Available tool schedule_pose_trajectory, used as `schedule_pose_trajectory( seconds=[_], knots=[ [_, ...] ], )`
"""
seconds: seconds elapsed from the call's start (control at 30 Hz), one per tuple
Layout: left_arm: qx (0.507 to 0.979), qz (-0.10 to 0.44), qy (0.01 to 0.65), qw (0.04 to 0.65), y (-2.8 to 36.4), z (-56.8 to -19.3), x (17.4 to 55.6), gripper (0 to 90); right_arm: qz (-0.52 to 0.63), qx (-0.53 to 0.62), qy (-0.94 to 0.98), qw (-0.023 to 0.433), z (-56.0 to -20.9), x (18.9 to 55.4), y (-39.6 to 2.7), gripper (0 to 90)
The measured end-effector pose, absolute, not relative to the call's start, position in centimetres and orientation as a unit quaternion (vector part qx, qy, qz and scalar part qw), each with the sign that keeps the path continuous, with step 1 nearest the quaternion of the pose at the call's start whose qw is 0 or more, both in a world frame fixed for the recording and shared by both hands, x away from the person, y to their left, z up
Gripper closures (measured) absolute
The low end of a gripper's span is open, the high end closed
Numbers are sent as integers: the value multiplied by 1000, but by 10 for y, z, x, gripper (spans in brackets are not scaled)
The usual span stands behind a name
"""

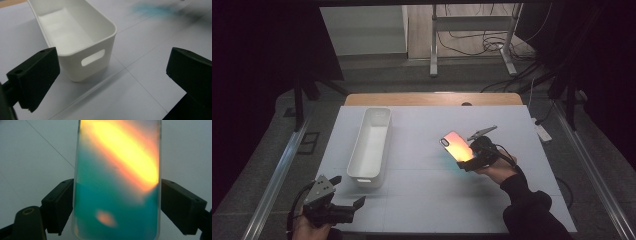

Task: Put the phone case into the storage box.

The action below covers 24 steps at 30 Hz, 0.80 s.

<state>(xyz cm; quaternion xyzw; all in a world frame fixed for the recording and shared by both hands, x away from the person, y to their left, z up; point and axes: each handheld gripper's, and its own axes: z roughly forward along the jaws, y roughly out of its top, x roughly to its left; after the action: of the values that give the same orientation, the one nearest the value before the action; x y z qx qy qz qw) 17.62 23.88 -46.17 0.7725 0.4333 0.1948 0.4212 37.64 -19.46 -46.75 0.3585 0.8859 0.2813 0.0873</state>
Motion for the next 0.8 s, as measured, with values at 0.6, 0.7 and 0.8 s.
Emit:
schedule_pose_trajectory(
  seconds=[0.6, 0.7, 0.8],
  knots=[
    [770, 202, 386, 466, 229, -451, 175, 0, 342, 339, 873, 81, -448, 357, -201, 167],
    [772, 196, 378, 472, 225, -449, 177, 0, 351, 338, 870, 79, -446, 354, -205, 167],
    [773, 189, 372, 478, 221, -448, 180, 0, 360, 336, 867, 77, -443, 350, -208, 167]
  ],
)
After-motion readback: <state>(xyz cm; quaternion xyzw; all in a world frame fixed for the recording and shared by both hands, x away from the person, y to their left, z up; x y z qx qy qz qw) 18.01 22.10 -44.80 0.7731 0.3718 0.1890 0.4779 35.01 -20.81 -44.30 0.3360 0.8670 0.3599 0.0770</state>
